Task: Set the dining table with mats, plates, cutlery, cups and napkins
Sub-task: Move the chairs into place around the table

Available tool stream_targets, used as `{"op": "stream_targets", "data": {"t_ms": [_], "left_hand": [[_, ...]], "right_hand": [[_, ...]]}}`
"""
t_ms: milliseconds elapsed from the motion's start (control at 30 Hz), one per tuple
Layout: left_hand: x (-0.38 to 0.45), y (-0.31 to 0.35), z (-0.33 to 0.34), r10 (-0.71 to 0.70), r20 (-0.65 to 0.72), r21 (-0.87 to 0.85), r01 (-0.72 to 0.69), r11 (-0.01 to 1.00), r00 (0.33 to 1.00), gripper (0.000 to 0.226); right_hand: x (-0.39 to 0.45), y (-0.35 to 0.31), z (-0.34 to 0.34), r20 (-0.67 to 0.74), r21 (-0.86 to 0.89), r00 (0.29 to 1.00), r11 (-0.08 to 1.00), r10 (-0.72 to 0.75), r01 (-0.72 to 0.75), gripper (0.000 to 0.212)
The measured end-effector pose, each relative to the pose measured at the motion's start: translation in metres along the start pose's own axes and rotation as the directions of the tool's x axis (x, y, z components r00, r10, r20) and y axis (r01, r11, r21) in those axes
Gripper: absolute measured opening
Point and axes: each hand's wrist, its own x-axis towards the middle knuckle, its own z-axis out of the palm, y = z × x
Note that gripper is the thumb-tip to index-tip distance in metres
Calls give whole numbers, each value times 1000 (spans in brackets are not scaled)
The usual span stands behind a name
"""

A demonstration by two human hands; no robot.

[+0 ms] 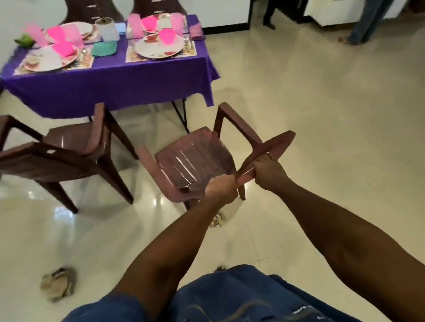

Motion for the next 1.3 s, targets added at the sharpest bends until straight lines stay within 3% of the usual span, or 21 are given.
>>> {"op": "stream_targets", "data": {"t_ms": [200,400,533,600,733,900,1300], "left_hand": [[-4,11,0,-41,-52,104,46,994,998,18],[-14,5,-8,-68,-14,206,70,976,998,29],[-18,-22,-13,-92,11,249,87,965,996,27],[-17,-42,-14,-109,14,238,102,966,994,26],[-17,-90,-30,-112,-9,255,111,960,994,23],[-5,-161,-55,-132,-53,292,142,946,990,22],[55,-304,-88,-128,-109,302,155,940,986,14]], "right_hand": [[9,32,7,18,-11,986,986,-167,167,30],[9,46,-7,-110,-16,947,953,-301,301,16],[22,37,-4,-62,-148,956,950,-286,275,22],[33,31,-5,-2,-139,954,945,-299,296,9],[61,13,-9,-54,-96,925,924,-375,369,10],[101,-44,-13,-98,-71,934,939,-343,337,3],[196,-148,-32,-32,-99,986,982,-162,158,25]]}}
